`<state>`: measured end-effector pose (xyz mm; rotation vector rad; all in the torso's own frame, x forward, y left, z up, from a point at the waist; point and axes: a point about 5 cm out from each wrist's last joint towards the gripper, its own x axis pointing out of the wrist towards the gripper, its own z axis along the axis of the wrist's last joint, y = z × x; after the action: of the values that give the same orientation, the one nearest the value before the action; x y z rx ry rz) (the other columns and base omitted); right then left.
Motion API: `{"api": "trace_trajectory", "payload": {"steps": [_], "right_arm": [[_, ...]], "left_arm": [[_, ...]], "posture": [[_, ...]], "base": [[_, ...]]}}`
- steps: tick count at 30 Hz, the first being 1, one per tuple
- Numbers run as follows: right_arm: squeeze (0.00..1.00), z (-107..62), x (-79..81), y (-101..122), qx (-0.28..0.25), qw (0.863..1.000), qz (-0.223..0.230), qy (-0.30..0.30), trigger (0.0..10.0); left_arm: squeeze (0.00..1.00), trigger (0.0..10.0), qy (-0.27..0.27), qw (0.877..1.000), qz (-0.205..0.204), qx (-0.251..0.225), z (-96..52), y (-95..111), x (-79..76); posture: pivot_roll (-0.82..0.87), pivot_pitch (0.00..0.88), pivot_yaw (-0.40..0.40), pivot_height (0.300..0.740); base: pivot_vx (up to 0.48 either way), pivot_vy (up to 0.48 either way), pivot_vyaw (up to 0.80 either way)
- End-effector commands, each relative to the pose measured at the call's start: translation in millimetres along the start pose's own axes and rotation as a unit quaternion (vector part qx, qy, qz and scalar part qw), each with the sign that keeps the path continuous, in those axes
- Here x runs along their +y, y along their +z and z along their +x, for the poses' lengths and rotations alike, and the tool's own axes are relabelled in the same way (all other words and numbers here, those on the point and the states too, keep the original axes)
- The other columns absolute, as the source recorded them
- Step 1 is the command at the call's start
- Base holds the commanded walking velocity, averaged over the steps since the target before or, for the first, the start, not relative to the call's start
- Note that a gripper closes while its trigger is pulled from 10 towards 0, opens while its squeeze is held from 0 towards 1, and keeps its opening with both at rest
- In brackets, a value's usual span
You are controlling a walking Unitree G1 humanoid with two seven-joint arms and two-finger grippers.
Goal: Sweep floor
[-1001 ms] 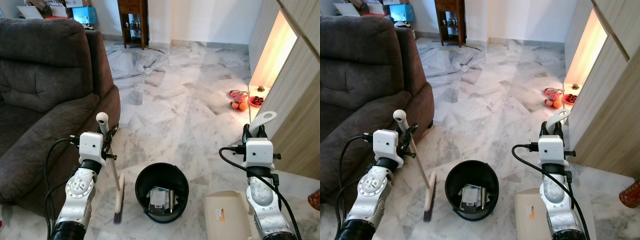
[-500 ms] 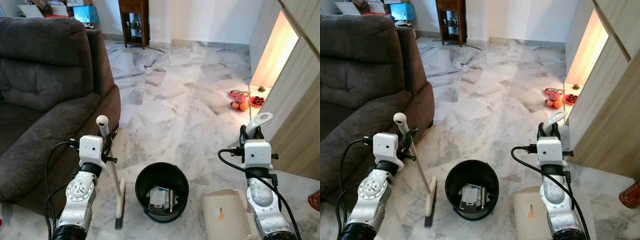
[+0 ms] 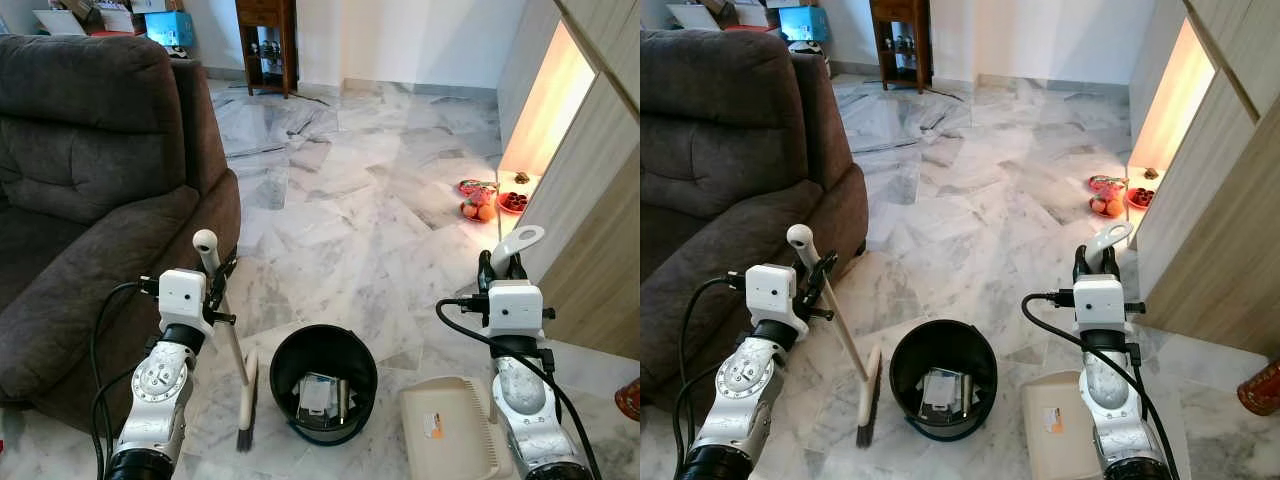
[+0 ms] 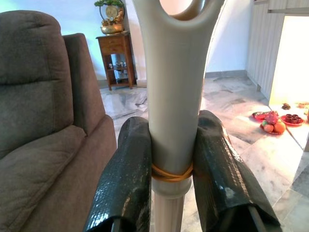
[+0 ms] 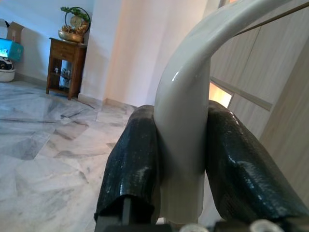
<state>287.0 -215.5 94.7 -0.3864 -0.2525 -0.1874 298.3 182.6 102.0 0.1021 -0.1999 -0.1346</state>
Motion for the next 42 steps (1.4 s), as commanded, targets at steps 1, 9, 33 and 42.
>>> {"api": "trace_trajectory", "payload": {"steps": [1, 9, 33, 42], "right_arm": [[0.0, 6.0, -1.0, 7.9, -0.025, 1.0, 0.003, -0.002, 10.0], [0.0, 5.8, -1.3, 7.7, -0.027, 1.0, 0.002, -0.003, 10.0], [0.0, 7.3, 1.3, 8.6, -0.027, 1.0, 0.003, 0.005, 10.0], [0.0, 7.7, 0.7, 8.9, -0.026, 1.0, 0.003, 0.005, 10.0]], "left_arm": [[0.0, 10.0, -0.007, 1.0, 0.007, -0.017, 5.1, 8.0, -0.4], [0.0, 10.0, -0.01, 1.0, 0.006, -0.018, 6.2, 8.7, -1.3], [0.0, 10.0, -0.005, 1.0, 0.008, -0.019, 6.4, 8.9, -1.6], [0.0, 10.0, -0.005, 1.0, 0.008, -0.02, 6.6, 9.5, -1.9]], "posture": [[0.01, 0.0, 0.029, 0.74], [0.01, 0.0, 0.029, 0.74], [0.02, 0.0, 0.02, 0.74], [0.02, 0.0, 0.02, 0.74]], "base": [[0.0, 0.0, 0.0], [0.0, 0.0, 0.0], [-0.07, 0.0, 0.0], [-0.08, 0.0, 0.0]]}}
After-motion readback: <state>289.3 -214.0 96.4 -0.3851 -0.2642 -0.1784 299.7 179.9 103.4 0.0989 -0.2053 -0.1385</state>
